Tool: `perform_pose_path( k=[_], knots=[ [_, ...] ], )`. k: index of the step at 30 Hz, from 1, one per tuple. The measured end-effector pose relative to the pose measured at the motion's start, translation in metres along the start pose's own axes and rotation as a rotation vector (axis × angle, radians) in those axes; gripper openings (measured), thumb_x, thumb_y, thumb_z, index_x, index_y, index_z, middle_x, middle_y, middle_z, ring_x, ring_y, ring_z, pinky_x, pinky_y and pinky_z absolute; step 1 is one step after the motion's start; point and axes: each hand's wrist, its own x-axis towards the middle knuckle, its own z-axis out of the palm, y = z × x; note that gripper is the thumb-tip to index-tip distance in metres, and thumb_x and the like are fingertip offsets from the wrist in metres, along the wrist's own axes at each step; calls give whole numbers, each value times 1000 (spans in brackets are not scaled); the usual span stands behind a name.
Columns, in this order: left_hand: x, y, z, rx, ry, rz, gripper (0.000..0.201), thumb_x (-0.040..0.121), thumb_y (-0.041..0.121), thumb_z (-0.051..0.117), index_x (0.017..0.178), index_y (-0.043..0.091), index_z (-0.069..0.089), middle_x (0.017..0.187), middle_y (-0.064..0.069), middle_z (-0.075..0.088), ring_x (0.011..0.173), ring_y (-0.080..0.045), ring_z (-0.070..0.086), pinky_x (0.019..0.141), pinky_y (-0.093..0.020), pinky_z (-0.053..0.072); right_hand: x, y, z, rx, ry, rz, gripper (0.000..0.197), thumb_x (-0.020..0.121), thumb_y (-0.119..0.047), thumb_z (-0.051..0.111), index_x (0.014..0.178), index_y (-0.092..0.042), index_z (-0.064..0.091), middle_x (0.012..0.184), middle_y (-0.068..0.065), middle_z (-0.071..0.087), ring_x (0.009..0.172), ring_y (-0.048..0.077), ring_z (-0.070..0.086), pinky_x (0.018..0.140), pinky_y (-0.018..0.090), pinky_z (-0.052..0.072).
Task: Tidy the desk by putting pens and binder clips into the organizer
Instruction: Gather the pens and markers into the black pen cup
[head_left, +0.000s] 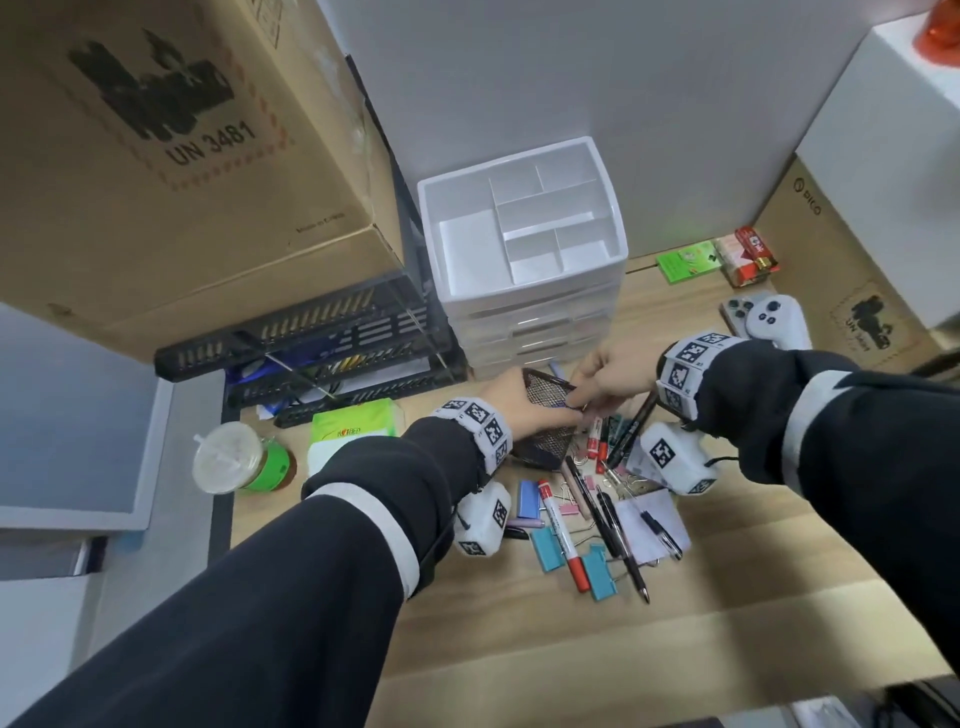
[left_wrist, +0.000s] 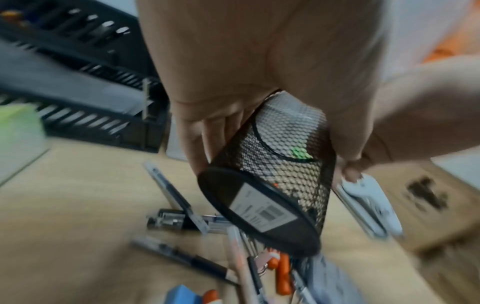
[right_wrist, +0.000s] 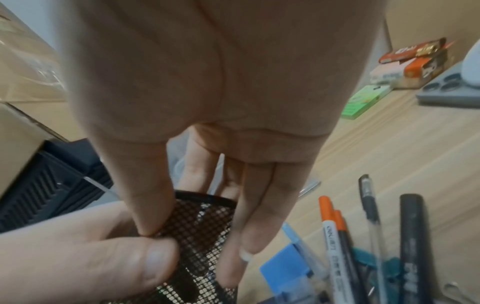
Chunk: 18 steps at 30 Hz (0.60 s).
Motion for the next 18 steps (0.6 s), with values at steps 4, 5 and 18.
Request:
perform_pose_path(
  k=[4, 5, 18],
  knots=[
    [0, -16, -9, -41, 22, -41, 54, 53, 55, 90, 95, 26, 71, 85, 9, 75, 82, -8, 71, 79, -31, 61, 0, 4, 6, 199, 94, -64, 16, 89, -4, 68, 105, -10, 67, 95, 14, 75, 73, 18, 74, 64, 26, 59],
    [-1, -20, -10, -23, 50, -51, 68, 47, 61, 90, 100, 26, 69, 89, 9, 74, 83, -8, 70, 79, -31, 60, 2, 9, 5, 193, 222, -53, 11, 91, -5, 66, 101, -10, 66, 94, 13, 74, 72, 19, 74, 64, 29, 58],
    [-8, -60, 3, -27, 61, -26, 67, 54, 53, 91, 107, 29, 58, 99, 15, 67, 95, -6, 64, 85, -25, 53, 39, 77, 14, -75, 713, 593, 95, 75, -56, 73, 137, 2, 31, 127, 24, 53, 109, 37, 58, 78, 37, 44]
  ],
)
